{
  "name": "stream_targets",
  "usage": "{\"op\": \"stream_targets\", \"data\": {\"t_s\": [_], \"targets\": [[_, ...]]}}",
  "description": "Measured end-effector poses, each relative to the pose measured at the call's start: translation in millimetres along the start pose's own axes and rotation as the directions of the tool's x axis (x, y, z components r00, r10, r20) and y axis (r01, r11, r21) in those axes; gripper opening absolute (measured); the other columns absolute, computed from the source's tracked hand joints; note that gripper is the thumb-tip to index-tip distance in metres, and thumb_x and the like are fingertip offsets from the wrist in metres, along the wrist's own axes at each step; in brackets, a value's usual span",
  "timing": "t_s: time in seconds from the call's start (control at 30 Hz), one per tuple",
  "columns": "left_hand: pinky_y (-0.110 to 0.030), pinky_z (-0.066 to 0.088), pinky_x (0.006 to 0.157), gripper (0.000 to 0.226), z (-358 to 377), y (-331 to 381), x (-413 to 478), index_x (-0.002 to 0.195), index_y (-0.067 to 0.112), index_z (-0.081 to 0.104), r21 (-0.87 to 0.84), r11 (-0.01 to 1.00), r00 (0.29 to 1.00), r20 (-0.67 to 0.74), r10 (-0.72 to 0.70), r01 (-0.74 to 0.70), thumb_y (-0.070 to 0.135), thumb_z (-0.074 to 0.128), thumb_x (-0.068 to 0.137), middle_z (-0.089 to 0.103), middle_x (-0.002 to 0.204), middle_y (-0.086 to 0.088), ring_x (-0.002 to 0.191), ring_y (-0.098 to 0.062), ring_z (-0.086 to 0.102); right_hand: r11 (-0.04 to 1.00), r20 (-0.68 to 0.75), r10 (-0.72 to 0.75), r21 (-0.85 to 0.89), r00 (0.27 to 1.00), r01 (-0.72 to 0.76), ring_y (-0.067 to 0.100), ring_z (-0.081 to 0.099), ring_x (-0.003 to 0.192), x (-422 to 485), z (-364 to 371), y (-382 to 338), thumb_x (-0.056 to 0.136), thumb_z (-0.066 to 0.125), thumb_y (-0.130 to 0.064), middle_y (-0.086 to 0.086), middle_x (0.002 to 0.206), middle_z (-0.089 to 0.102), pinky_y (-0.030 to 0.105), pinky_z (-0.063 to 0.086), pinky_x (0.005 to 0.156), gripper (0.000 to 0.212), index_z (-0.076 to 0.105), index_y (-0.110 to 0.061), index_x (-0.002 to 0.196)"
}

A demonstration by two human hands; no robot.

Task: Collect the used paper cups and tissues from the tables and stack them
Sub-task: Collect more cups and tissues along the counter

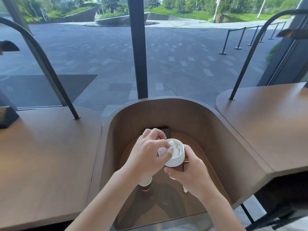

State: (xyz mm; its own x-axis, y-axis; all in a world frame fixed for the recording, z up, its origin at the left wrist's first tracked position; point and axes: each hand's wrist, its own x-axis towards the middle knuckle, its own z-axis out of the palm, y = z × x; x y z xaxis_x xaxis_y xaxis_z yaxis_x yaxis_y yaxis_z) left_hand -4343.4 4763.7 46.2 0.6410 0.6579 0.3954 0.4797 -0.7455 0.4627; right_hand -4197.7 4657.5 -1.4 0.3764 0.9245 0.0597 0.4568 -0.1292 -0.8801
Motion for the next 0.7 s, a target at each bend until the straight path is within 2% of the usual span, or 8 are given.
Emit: {"op": "stream_targets", "data": {"t_s": [0.1, 0.23, 0.3, 0.33, 0.4, 0.5, 0.6, 0.7], "targets": [[-0.033, 0.038, 0.103, 0.037, 8.6, 7.6, -0.4, 0.09, 0.037, 0.075, -0.031, 0.999, 0.995, 0.099, -0.032, 0.035, 0.057, 0.044, 0.091, 0.049, 0.132, 0.02, 0.126, -0.002, 0.034, 1.0, 0.0, -0.008, 0.016, 1.0, 0.008, 0.013, 0.073, 0.091, 1.1, -6.8, 8.4, 0.067, 0.086, -0.042, -0.017, 0.103, 0.075, 0.042, 0.062, 0.083, 0.063, 0.055, -0.047, 0.122], [-0.043, 0.034, 0.109, 0.041, 24.6, 18.0, 3.5, 0.066, 0.048, 0.067, -0.1, 0.988, 0.963, 0.255, -0.09, 0.119, 0.058, 0.039, 0.093, 0.042, 0.146, 0.02, 0.136, 0.002, 0.024, 0.999, 0.003, -0.028, 0.022, 1.0, 0.028, 0.01, 0.073, 0.093, 1.7, -15.5, 20.6, 0.067, 0.088, -0.042, -0.018, 0.104, 0.074, 0.038, 0.061, 0.084, 0.064, 0.056, -0.046, 0.122], [-0.042, 0.034, 0.109, 0.04, 32.8, 21.5, 5.4, 0.077, 0.047, 0.071, -0.103, 0.985, 0.955, 0.28, -0.102, 0.136, 0.058, 0.037, 0.094, 0.041, 0.148, 0.019, 0.137, 0.002, 0.024, 0.999, 0.013, -0.014, 0.043, 1.0, 0.013, 0.011, 0.073, 0.095, 1.3, -21.2, 28.3, 0.067, 0.087, -0.044, -0.018, 0.105, 0.075, 0.04, 0.062, 0.085, 0.064, 0.056, -0.046, 0.123], [-0.04, 0.036, 0.108, 0.04, 36.3, 23.0, 6.1, 0.088, 0.043, 0.073, -0.103, 0.985, 0.958, 0.268, -0.105, 0.137, 0.059, 0.037, 0.093, 0.041, 0.148, 0.02, 0.136, 0.002, 0.025, 0.998, 0.015, -0.005, 0.057, 1.0, 0.005, 0.011, 0.073, 0.096, 1.6, -24.9, 32.6, 0.067, 0.087, -0.044, -0.018, 0.106, 0.075, 0.041, 0.062, 0.085, 0.064, 0.056, -0.045, 0.123], [-0.034, 0.039, 0.104, 0.039, 41.7, 27.1, 6.8, 0.097, 0.037, 0.073, -0.134, 0.981, 0.972, 0.204, -0.114, 0.143, 0.057, 0.04, 0.093, 0.044, 0.144, 0.022, 0.133, 0.003, 0.03, 0.997, 0.011, 0.006, 0.073, 1.0, -0.007, 0.011, 0.072, 0.097, 2.7, -33.0, 40.8, 0.067, 0.087, -0.044, -0.019, 0.106, 0.074, 0.041, 0.062, 0.086, 0.065, 0.056, -0.046, 0.124], [-0.027, 0.039, 0.1, 0.027, 47.1, 32.8, 10.0, 0.094, 0.037, 0.071, -0.212, 0.966, 0.987, 0.093, -0.129, 0.146, 0.048, 0.046, 0.093, 0.054, 0.13, 0.026, 0.127, 0.001, 0.042, 0.995, 0.005, 0.03, 0.092, 1.0, -0.03, 0.01, 0.071, 0.099, 5.2, -46.0, 52.4, 0.063, 0.085, -0.048, -0.02, 0.107, 0.073, 0.042, 0.061, 0.087, 0.068, 0.056, -0.046, 0.125], [-0.032, 0.047, 0.096, 0.02, 52.6, 32.3, 14.2, 0.092, 0.035, 0.071, -0.235, 0.964, 0.991, -0.011, -0.131, 0.124, 0.04, 0.051, 0.092, 0.063, 0.112, 0.025, 0.115, -0.006, 0.056, 0.993, -0.003, 0.048, 0.105, 0.999, -0.048, 0.012, 0.07, 0.101, 8.9, -57.1, 67.1, 0.061, 0.086, -0.047, -0.02, 0.108, 0.073, 0.044, 0.061, 0.088, 0.069, 0.056, -0.045, 0.123], [-0.032, 0.05, 0.087, 0.017, 61.1, 24.5, 16.0, 0.09, 0.033, 0.069, -0.214, 0.966, 0.983, -0.075, -0.167, 0.148, 0.035, 0.053, 0.092, 0.067, 0.102, 0.022, 0.104, -0.008, 0.061, 0.994, -0.023, 0.062, 0.096, 0.998, -0.059, 0.01, 0.07, 0.102, 12.0, -66.3, 81.1, 0.064, 0.089, -0.041, -0.02, 0.109, 0.073, 0.043, 0.061, 0.091, 0.066, 0.057, -0.045, 0.121]]}}
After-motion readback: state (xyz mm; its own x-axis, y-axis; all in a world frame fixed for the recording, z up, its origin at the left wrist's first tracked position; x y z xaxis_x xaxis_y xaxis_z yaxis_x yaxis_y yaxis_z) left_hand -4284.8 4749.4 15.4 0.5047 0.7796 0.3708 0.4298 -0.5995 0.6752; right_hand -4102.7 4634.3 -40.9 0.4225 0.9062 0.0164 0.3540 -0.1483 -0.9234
